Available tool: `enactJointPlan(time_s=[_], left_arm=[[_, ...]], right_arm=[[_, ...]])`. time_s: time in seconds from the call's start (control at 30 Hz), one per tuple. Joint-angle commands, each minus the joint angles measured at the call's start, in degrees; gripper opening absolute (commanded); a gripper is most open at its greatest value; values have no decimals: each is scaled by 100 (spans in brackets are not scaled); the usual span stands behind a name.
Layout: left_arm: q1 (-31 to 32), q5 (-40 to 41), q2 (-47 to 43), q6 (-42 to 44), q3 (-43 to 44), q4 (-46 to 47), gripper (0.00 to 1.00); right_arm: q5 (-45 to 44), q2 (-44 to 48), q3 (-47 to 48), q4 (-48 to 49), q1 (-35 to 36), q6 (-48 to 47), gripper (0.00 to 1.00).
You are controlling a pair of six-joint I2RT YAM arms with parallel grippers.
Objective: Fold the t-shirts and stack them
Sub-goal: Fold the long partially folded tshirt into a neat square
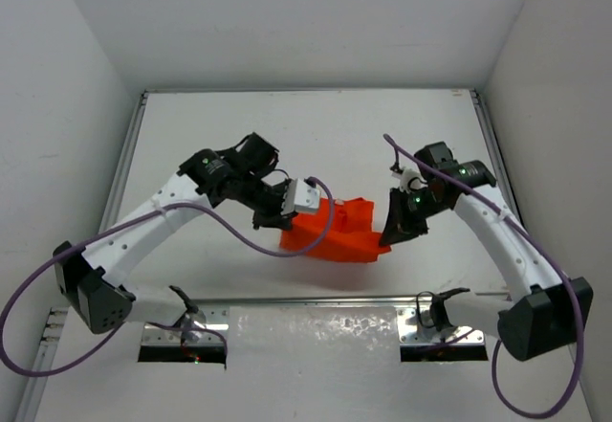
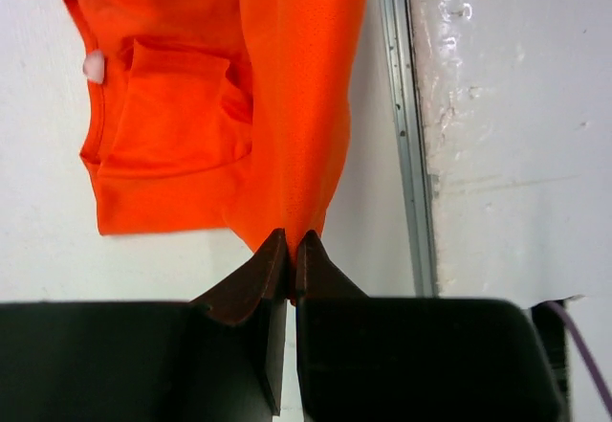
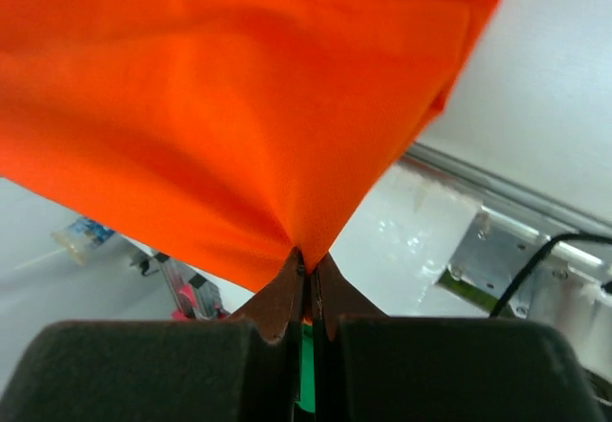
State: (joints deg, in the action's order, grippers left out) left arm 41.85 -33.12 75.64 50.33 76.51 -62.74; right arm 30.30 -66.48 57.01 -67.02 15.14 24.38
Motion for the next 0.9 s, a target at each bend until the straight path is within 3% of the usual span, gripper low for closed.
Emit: enactJointPlan(time_s=[0.0,0.1,0.23,0.5,0.87], left_arm=[[-578,-326,188,-523,13,42,0],[-1272,-651,618,-655,-22,174,0],[-1556,-590,1171,-1084,13,682,0],[-1688,-485,1559,-1824,83,1870,0],[-1715,-36,2438,-2351,347,2406,0]], right_arm=[[229,-626,477,-232,-28,-3,0],[362,-1094,460,-162,-89,-179,0],[818,-1674,354,617,-387,-5,0],[986,-2563,802,1201,-810,199,0],[793,-3432,854,1991,-1276,558,0]])
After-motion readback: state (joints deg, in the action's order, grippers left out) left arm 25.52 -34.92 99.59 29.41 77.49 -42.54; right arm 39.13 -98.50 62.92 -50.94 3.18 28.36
